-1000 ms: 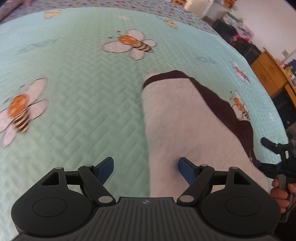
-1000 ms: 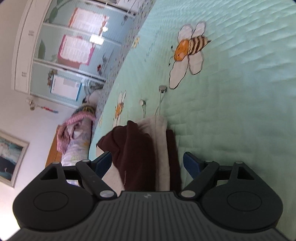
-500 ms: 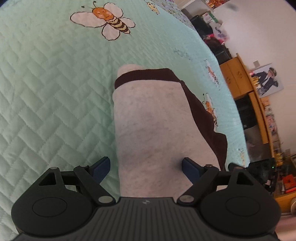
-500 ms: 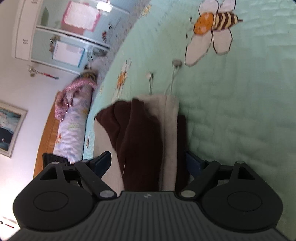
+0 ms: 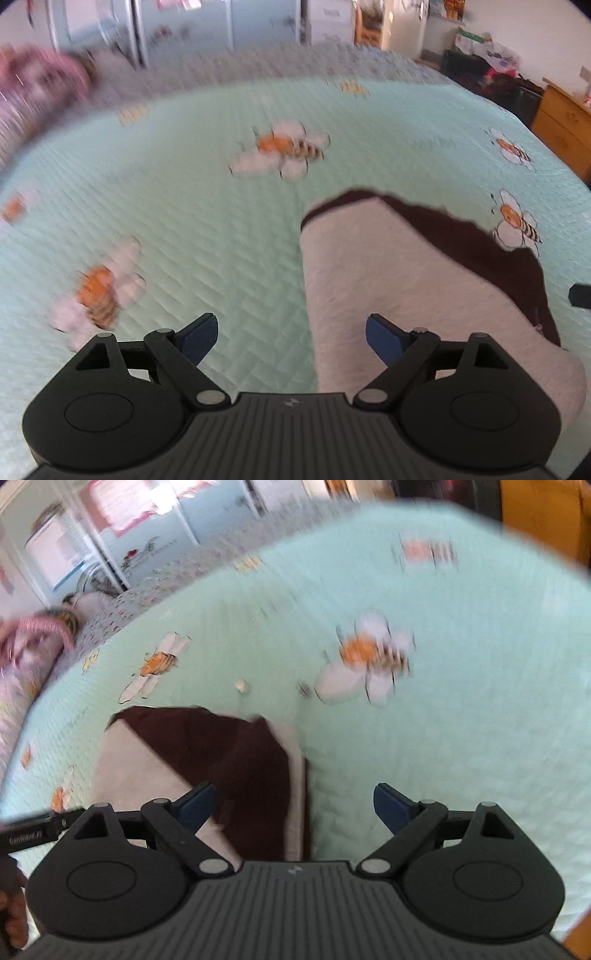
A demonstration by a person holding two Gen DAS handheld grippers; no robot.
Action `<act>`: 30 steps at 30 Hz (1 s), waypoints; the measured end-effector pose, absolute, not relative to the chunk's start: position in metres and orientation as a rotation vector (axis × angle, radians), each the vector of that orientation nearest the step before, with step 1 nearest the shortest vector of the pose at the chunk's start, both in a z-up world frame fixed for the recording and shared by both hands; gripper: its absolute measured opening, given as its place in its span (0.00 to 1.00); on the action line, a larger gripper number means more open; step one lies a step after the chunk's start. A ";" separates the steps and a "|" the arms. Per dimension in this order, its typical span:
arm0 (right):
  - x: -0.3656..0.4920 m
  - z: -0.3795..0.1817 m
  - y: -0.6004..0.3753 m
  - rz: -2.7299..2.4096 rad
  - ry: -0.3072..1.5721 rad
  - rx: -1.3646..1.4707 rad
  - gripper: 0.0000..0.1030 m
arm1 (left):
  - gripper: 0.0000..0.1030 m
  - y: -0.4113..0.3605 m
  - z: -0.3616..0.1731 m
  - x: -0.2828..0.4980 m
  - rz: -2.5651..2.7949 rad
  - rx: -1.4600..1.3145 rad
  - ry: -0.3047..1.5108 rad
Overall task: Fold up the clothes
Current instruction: 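Open the right gripper and pull both grippers back from the bundle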
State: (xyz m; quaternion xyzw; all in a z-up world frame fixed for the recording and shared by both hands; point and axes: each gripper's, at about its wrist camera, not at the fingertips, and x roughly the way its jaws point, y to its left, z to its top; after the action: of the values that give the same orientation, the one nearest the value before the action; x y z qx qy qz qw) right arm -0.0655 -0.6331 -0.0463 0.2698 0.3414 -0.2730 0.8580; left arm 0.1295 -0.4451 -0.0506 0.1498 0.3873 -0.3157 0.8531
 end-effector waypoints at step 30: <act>-0.075 0.043 -0.490 -0.604 0.619 0.342 0.90 | 0.87 -0.379 0.024 0.022 -0.514 0.309 0.658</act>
State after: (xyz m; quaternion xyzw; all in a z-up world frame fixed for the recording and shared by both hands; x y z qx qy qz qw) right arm -0.0747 -0.4897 0.0435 0.1648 0.2983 -0.2914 0.8938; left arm 0.0219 -0.3786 0.0244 0.1493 0.3181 -0.2484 0.9026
